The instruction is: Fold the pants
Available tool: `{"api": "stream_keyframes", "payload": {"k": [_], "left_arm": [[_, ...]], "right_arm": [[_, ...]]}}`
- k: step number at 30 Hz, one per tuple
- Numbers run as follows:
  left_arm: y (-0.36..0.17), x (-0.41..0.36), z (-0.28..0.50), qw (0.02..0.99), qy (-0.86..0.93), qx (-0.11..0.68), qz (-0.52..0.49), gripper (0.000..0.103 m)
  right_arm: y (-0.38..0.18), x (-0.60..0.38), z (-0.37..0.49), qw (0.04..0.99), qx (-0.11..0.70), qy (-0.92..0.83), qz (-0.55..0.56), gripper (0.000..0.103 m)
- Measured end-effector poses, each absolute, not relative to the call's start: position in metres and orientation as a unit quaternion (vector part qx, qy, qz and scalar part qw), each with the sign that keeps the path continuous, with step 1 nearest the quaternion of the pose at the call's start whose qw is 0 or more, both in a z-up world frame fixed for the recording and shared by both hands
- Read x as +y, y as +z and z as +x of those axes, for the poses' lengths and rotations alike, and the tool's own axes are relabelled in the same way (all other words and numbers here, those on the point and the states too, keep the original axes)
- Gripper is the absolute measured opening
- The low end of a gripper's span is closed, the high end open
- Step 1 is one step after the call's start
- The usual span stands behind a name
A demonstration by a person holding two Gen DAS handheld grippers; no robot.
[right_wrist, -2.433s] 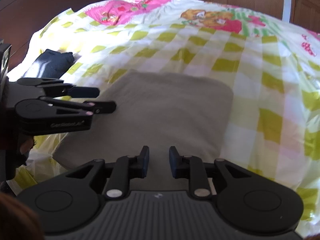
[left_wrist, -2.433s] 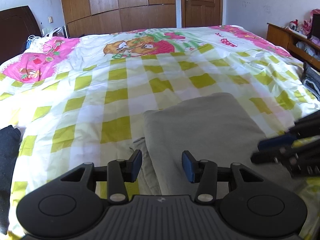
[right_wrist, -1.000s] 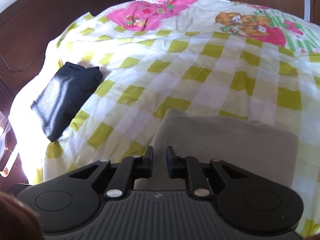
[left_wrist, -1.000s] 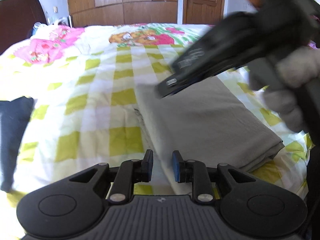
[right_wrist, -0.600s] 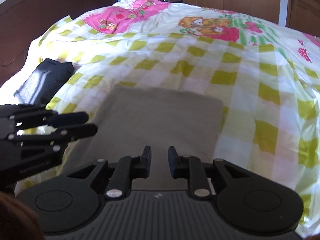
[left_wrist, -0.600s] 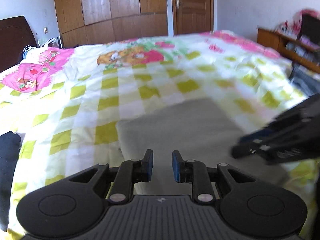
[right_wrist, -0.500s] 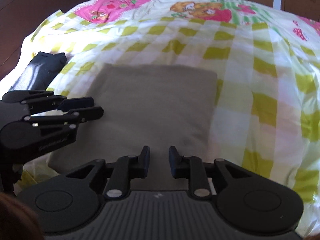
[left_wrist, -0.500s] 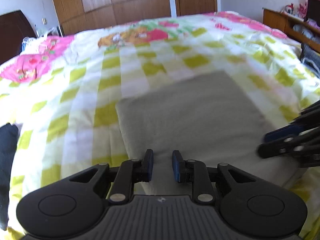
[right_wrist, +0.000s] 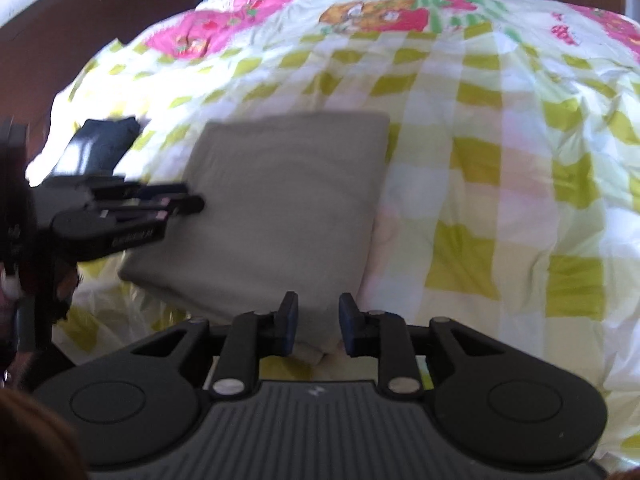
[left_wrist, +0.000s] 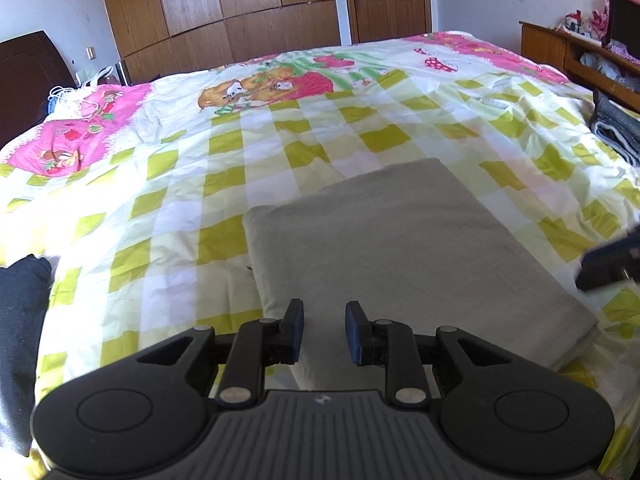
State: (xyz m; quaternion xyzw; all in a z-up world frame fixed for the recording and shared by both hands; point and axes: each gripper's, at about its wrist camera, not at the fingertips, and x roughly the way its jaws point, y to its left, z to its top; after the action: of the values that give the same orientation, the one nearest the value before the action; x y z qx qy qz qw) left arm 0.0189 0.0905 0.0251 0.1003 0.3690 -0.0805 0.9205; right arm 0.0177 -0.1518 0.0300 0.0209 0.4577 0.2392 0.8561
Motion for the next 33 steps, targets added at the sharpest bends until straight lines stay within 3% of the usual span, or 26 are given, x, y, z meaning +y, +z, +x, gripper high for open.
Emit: {"api": "stream_keyframes", "payload": {"k": [4,10,14,17,21,24,27,31,33], "left_arm": [[0.025,0.099,0.019,0.922,-0.079,0.370,0.083,0.048],[0.015,0.111,0.027,0.917,-0.097,0.381,0.061,0.055],[0.008,0.117,0.038,0.917,-0.098,0.385,0.047,0.062],[-0.002,0.126,0.046,0.911,-0.108,0.399,0.016,0.063],[-0.009,0.134,0.051,0.908,-0.110,0.403,-0.016,0.073],[-0.010,0.136,0.052,0.905,-0.120,0.407,-0.028,0.073],[-0.013,0.134,0.053,0.903,-0.128,0.407,-0.041,0.068],[-0.012,0.128,0.058,0.908,-0.127,0.397,-0.046,0.063],[-0.011,0.123,0.064,0.910,-0.131,0.391,-0.041,0.061]], "right_arm": [[0.029,-0.156,0.049,0.872,0.436,0.222,0.032,0.034],[0.000,-0.143,0.097,0.858,0.454,0.231,0.070,0.036],[-0.011,-0.132,0.107,0.850,0.461,0.247,0.068,0.047],[-0.015,-0.132,0.108,0.847,0.462,0.253,0.065,0.047],[-0.019,-0.133,0.116,0.840,0.463,0.270,0.088,0.048],[-0.023,-0.130,0.122,0.838,0.463,0.272,0.096,0.048],[-0.023,-0.131,0.122,0.835,0.464,0.278,0.099,0.044],[-0.018,-0.139,0.120,0.832,0.463,0.282,0.119,0.015],[-0.016,-0.143,0.122,0.832,0.461,0.280,0.130,0.012]]}}
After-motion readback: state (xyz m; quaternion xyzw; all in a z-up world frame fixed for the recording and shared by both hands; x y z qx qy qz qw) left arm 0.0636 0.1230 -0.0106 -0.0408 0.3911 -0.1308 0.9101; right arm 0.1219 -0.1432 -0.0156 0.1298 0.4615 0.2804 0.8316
